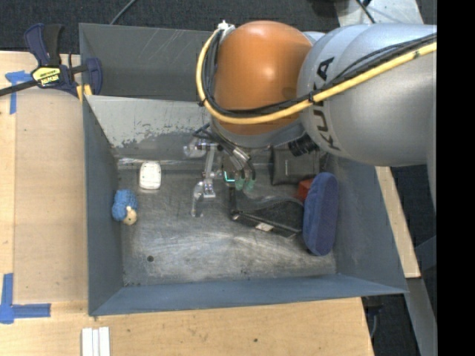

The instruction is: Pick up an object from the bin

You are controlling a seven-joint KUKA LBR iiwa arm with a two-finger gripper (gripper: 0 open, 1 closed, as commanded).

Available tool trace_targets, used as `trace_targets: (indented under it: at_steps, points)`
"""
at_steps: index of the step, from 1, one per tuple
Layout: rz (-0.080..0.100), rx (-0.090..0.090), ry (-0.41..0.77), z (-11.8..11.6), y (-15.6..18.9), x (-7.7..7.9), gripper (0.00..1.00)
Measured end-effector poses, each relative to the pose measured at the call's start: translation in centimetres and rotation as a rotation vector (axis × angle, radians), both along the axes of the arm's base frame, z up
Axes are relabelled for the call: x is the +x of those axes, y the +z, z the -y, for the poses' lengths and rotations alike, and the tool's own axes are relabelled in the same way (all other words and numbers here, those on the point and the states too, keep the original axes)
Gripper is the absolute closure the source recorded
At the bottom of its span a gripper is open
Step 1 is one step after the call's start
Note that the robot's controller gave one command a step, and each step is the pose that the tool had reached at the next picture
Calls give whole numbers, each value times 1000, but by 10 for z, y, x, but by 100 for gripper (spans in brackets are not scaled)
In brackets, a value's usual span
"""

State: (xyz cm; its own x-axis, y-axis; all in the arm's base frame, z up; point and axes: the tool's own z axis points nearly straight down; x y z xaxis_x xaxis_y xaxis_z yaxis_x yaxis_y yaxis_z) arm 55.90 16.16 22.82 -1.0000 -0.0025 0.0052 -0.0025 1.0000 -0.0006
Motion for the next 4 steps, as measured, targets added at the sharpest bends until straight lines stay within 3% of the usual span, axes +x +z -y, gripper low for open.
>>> trace_targets:
  at_steps: [1,2,3,4]
  points:
    - [9,2,-197,2,-146,61,0]
    - [8,1,-251,-21,-140,69,0]
    - [10,3,-72,-57,-154,67,0]
    - [14,4,-95,-69,-155,21,0]
